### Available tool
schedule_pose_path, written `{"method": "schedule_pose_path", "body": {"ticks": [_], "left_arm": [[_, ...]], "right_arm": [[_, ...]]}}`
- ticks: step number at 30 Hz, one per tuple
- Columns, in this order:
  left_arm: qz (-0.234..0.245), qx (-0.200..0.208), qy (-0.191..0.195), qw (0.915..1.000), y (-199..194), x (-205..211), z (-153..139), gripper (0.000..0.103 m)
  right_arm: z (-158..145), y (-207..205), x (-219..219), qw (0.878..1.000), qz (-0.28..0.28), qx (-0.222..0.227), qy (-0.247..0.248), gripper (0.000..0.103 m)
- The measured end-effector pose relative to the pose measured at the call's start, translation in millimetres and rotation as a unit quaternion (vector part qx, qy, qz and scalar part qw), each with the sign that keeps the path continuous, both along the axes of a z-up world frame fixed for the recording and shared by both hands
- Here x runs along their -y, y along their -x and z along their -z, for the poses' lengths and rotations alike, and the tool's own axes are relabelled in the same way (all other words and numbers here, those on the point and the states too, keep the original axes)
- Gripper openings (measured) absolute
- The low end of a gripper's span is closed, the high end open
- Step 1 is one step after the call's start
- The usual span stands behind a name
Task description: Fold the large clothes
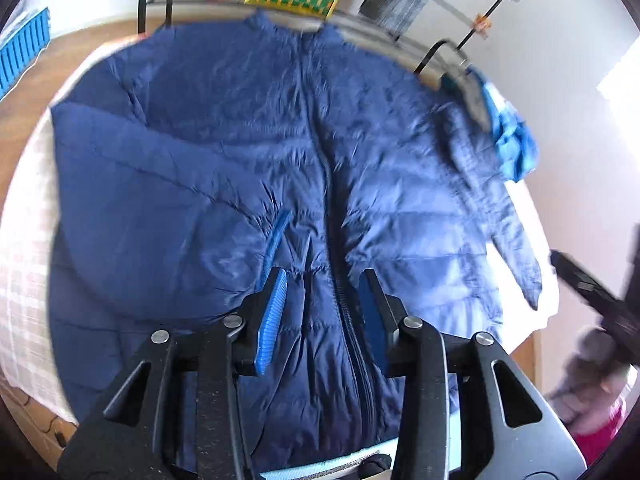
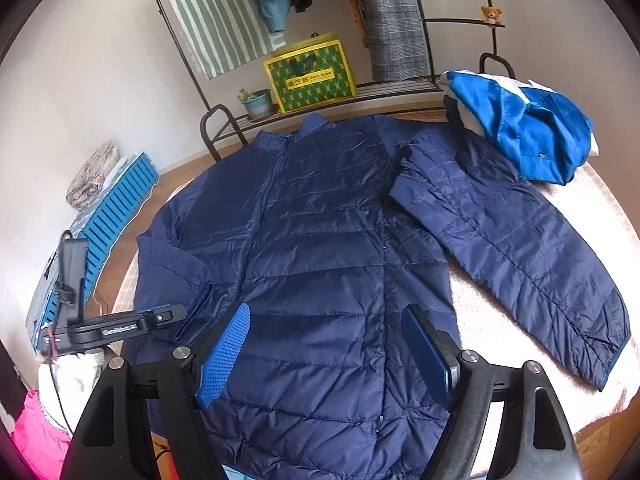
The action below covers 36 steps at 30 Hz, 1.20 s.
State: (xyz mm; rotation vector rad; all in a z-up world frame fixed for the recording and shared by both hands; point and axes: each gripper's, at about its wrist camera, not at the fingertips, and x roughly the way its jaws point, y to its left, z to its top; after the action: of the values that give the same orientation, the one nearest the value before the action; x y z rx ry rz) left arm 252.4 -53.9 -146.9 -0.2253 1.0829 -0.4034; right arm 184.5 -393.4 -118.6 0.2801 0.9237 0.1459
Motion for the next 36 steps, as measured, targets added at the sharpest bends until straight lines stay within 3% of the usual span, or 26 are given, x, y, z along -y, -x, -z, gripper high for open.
{"method": "schedule_pose_path", "body": {"ticks": [2,5,7,10,16,17,18,19,21,23,29,36], "left_arm": [[-0.034,0.047,-0.006,0.9983,12,-30,-29,0.041],[-0.120,0.100,-0.046,0.9867,24,-85,-54,0.042],[-0.178,0.103,-0.049,0.9775,27,-117,-56,0.042],[-0.234,0.092,-0.015,0.9677,32,-157,-54,0.042],[-0.271,0.087,-0.021,0.9583,30,-184,-47,0.042],[-0.274,0.086,-0.016,0.9577,33,-187,-48,0.042],[-0.276,0.085,-0.013,0.9573,31,-189,-49,0.042],[-0.277,0.087,-0.011,0.9569,32,-189,-50,0.042],[-0.276,0.095,-0.007,0.9565,28,-188,-52,0.042],[-0.274,0.108,-0.012,0.9556,28,-185,-57,0.042],[-0.264,0.113,-0.030,0.9575,24,-170,-57,0.042],[-0.234,0.117,-0.064,0.9631,18,-139,-52,0.042]], "right_arm": [[3,-16,-19,0.999,-0.027,-0.012,-0.014,0.081],[16,-43,-56,0.996,-0.071,-0.036,-0.036,0.081],[32,-62,-86,0.991,-0.108,-0.062,-0.056,0.081],[65,-89,-124,0.982,-0.126,-0.115,-0.083,0.081],[129,-125,-175,0.956,-0.130,-0.205,-0.162,0.079],[136,-129,-179,0.953,-0.129,-0.215,-0.172,0.068],[140,-132,-184,0.950,-0.130,-0.222,-0.177,0.040],[143,-137,-189,0.949,-0.132,-0.230,-0.172,0.026],[138,-145,-195,0.955,-0.139,-0.217,-0.147,0.007],[117,-151,-198,0.967,-0.153,-0.177,-0.099,0.001],[59,-190,-168,0.990,-0.131,-0.057,0.014,0.000],[49,-243,-88,0.995,-0.023,0.001,0.097,0.000]]}}
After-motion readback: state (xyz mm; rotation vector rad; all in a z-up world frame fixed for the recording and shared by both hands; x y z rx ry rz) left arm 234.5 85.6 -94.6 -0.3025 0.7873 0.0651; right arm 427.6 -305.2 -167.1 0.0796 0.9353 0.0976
